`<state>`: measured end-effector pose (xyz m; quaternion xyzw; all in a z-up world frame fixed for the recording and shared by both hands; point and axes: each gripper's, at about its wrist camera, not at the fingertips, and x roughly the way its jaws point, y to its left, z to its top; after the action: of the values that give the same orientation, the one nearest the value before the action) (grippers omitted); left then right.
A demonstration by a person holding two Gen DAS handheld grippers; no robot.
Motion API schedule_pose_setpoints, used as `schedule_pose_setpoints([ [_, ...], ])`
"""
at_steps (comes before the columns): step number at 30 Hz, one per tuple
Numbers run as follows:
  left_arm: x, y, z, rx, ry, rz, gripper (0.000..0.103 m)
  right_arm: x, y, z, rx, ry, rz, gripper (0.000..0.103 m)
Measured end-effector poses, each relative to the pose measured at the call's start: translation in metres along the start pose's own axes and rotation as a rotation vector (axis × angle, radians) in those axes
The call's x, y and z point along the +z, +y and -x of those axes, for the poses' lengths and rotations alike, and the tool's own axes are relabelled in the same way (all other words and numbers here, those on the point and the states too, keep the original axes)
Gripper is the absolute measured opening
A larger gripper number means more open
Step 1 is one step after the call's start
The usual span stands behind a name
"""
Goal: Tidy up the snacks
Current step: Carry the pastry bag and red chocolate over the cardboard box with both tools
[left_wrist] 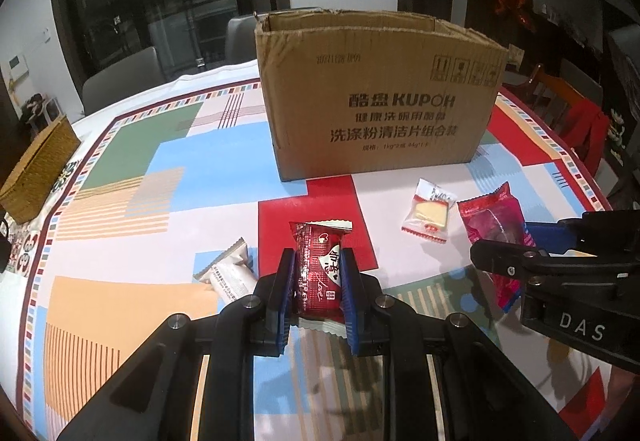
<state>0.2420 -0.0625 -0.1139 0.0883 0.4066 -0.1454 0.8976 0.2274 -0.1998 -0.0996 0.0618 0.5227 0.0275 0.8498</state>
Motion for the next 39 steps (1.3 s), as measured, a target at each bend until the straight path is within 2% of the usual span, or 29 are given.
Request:
schedule_pose_setpoints([
  [19, 0.025, -0.006, 0.04, -0.023, -0.042, 0.02, 0.022, 0.003, -0.004, 0.049, -0.035, -0.116, 0.006, 0.034],
  [39, 0.067, -0.001, 0.059, -0.02, -0.108, 0.026, 0.022, 0.032, -0.002, 0.091, -0.071, -0.245, 0.017, 0.034],
])
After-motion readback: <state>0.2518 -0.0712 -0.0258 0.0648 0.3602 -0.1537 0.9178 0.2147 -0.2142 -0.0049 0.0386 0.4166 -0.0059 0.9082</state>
